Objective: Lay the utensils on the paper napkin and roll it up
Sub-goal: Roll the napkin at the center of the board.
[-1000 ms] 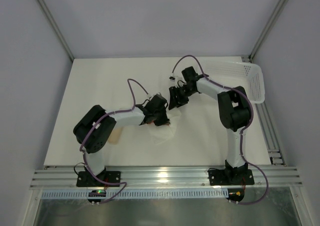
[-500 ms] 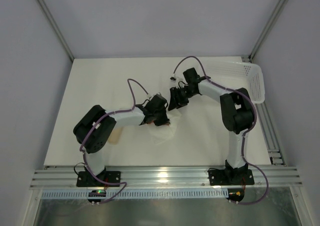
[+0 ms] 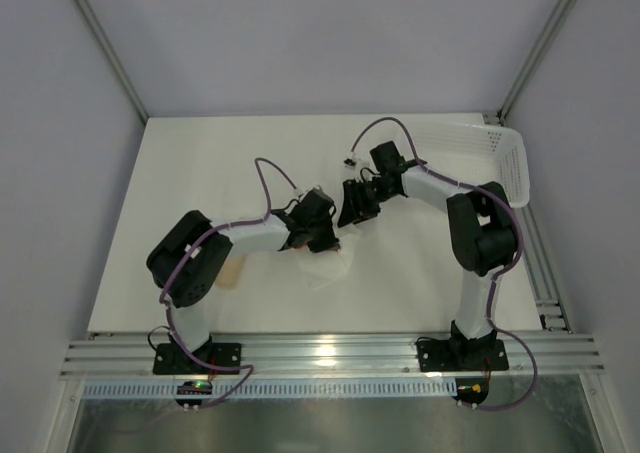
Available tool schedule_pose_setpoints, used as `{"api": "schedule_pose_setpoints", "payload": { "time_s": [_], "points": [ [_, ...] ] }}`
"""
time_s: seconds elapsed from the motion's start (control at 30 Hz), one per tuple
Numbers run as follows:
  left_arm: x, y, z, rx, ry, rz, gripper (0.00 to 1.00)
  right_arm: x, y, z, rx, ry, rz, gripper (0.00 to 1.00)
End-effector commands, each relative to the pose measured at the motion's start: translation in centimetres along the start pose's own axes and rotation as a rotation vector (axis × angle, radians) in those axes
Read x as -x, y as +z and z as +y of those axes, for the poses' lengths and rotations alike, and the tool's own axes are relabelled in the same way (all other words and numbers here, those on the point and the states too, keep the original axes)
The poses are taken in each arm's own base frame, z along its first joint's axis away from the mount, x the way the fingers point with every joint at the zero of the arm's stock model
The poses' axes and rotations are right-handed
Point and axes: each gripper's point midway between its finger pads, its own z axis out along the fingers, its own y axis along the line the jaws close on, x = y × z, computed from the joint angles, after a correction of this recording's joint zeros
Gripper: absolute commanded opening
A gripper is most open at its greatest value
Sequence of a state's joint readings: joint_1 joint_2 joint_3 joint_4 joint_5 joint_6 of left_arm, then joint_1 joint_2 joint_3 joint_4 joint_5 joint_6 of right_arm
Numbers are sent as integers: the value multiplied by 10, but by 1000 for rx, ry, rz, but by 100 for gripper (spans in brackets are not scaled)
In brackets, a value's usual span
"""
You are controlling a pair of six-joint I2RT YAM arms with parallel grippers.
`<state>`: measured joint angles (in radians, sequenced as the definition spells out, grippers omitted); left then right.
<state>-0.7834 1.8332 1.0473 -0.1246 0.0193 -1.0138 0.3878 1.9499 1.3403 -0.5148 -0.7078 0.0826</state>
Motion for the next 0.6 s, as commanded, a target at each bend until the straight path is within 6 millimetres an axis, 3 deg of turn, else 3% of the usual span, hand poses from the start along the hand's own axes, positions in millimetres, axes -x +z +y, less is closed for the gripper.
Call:
{"api": "schedule_pose_setpoints", "payload": {
  "time_s": [0.0, 0.3, 0.57],
  "points": [
    [0, 3, 1, 23, 4, 6, 0, 9, -10, 18, 52, -24, -54, 44],
    [1, 2, 0, 22, 2, 4, 0, -4, -9, 28, 112, 17, -59, 44],
    [0, 3, 0, 23, 1, 6, 0, -15, -8, 23, 89, 63, -50, 45]
  ]
}}
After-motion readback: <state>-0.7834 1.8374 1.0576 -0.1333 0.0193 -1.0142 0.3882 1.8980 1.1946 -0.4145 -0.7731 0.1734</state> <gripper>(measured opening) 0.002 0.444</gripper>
